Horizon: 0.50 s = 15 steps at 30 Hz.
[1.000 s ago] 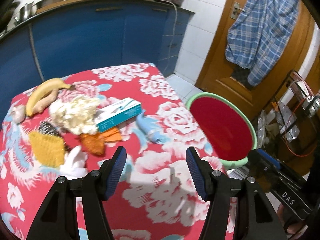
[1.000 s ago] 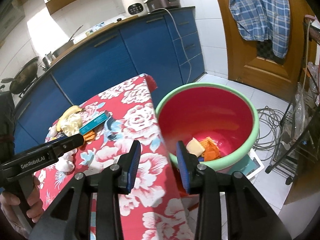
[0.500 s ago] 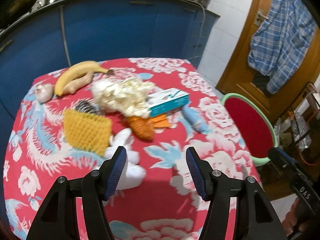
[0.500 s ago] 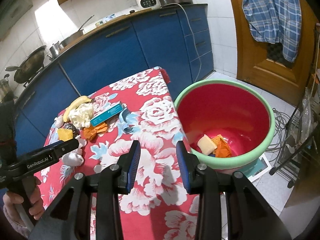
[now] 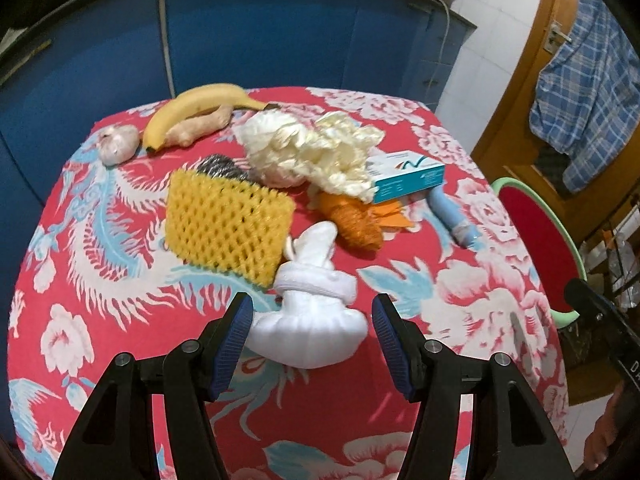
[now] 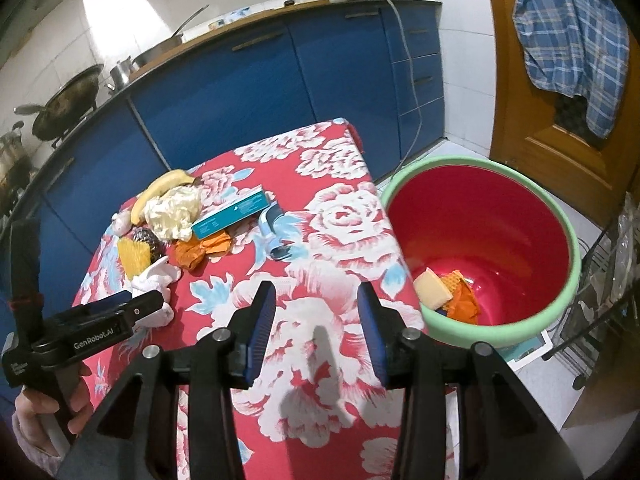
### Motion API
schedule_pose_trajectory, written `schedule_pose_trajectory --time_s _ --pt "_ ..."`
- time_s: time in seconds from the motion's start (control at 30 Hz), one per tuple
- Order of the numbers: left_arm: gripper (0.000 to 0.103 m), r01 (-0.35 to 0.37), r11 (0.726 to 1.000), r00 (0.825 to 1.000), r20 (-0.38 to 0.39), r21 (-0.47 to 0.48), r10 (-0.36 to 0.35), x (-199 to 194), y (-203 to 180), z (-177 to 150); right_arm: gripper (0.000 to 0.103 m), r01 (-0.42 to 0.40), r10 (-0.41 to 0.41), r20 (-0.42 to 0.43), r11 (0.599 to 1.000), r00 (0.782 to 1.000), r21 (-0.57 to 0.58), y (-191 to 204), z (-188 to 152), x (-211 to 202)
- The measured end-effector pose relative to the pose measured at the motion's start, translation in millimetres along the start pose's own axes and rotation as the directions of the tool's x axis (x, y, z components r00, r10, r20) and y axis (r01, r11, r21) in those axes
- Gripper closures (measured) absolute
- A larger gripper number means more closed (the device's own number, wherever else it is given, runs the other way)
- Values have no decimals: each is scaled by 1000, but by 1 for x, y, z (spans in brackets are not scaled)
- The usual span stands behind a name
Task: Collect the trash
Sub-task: 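Move both open grippers back over the table, then grasp the white sock with the left gripper while the right gripper grasps the blue plastic piece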
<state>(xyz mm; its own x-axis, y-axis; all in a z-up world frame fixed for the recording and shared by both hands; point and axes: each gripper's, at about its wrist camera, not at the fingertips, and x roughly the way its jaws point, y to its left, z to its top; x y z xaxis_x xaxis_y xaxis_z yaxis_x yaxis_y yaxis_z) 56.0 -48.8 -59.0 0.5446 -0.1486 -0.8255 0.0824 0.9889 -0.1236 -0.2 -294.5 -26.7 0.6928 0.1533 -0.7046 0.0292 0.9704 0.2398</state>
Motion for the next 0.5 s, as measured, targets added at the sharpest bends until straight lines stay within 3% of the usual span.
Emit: schedule_pose_trajectory --time_s 0.5 --pt "41 50 998 999 -2 -37 -50 12 14 -1 59 -15 6 -91 995 996 -99 33 17 60"
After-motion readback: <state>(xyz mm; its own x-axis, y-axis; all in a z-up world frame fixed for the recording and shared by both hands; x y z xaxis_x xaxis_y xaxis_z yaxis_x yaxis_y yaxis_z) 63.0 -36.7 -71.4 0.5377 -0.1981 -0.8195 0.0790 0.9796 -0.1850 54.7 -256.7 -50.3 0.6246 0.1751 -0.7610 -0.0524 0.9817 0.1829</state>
